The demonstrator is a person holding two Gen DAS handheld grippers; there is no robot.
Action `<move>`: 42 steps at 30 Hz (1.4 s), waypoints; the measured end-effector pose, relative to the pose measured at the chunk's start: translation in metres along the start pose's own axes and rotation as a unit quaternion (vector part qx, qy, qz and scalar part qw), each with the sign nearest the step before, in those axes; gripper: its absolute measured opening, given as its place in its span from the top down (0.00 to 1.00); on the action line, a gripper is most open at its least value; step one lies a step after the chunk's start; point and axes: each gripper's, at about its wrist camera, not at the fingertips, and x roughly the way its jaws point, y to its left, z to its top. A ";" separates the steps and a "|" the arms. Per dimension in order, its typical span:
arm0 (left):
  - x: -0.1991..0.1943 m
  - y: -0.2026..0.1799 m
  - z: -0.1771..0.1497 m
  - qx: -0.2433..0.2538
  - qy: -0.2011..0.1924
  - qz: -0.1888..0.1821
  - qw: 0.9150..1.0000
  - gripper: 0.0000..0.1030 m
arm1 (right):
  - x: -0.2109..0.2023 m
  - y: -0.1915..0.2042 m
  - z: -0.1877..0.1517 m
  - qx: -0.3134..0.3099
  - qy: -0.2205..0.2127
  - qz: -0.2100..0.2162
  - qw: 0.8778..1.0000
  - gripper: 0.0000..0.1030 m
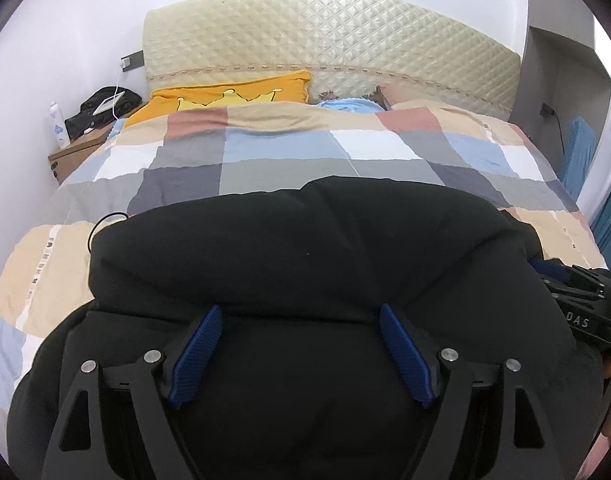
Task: Fold large clothes
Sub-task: 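Lower the folded hem onto the jacket and open both grippers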
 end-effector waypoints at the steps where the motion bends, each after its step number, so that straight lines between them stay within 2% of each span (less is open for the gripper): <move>1: 0.000 -0.001 0.000 0.002 0.000 0.001 1.000 0.22 | 0.003 0.000 -0.001 0.000 0.002 -0.001 1.000 0.39; 10: -0.006 0.005 -0.002 -0.002 -0.019 -0.009 1.000 0.22 | -0.001 -0.015 -0.006 0.016 -0.005 0.004 1.000 0.38; 13: -0.015 0.019 0.000 -0.018 -0.026 0.008 0.999 0.22 | -0.014 -0.025 -0.007 0.029 -0.019 0.001 0.999 0.38; 15: -0.021 0.028 0.001 -0.027 -0.028 0.022 0.999 0.22 | -0.023 -0.030 -0.008 0.023 -0.027 -0.021 0.999 0.38; 18: -0.023 0.042 -0.001 -0.027 -0.018 0.041 0.999 0.22 | -0.028 -0.031 -0.013 0.007 -0.023 -0.030 0.999 0.38; 22: -0.020 0.058 -0.012 -0.039 -0.007 0.025 0.999 0.19 | -0.025 -0.035 -0.022 0.015 -0.020 -0.024 0.999 0.37; 26: -0.015 0.053 -0.018 -0.024 0.003 0.024 0.999 0.17 | -0.012 -0.025 -0.030 -0.005 -0.023 -0.036 0.999 0.37; 32: -0.019 0.048 -0.025 -0.024 -0.014 0.032 0.999 0.17 | -0.015 -0.029 -0.034 0.009 -0.029 -0.038 0.999 0.36; 36: -0.039 0.049 -0.033 -0.035 -0.040 0.040 0.998 0.17 | -0.039 -0.028 -0.037 0.023 -0.065 -0.073 0.995 0.36; 39: -0.058 0.044 -0.035 -0.038 -0.048 0.048 0.997 0.17 | -0.063 -0.032 -0.036 0.051 -0.080 -0.060 0.994 0.36; 42: -0.092 0.037 -0.029 -0.042 -0.054 0.043 0.997 0.17 | -0.108 -0.029 -0.030 0.067 -0.109 -0.047 0.991 0.35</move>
